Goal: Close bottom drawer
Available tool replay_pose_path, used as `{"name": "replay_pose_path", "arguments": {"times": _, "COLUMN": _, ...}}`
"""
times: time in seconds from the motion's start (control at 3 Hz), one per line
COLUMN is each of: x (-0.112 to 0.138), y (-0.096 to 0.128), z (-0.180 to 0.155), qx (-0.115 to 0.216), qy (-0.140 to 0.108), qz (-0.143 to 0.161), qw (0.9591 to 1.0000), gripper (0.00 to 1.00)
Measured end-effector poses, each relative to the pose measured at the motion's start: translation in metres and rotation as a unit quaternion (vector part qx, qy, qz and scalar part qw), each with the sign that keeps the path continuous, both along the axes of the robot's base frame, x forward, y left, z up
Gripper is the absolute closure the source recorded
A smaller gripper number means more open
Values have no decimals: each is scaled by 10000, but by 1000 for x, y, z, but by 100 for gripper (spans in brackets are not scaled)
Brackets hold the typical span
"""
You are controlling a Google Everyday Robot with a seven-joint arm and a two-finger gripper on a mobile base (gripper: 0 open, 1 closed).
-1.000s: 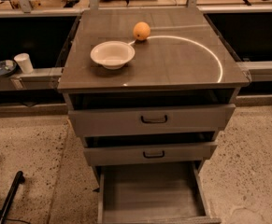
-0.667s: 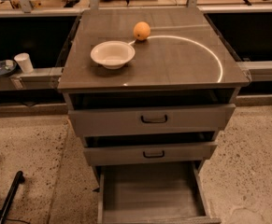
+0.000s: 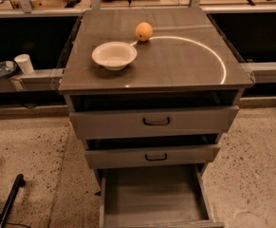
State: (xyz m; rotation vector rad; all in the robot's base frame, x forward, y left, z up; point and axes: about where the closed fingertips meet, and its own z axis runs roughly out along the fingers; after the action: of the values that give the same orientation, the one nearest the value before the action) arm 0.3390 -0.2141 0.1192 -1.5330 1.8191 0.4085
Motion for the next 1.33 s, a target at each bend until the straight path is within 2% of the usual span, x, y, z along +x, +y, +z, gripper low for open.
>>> {"name": "replay_pose_path", "arguments": {"times": 1.0, "x": 66, "y": 14, "z": -2, "qx": 370, "qy": -516, "qz": -410, "qw": 9971, "gripper": 100}}
{"name": "replay_pose_path", "arguments": {"times": 1.33, "x": 96, "y": 27, "z": -8, "qx": 547, "qy": -650, "qz": -308, "qw": 9959, "gripper": 97}}
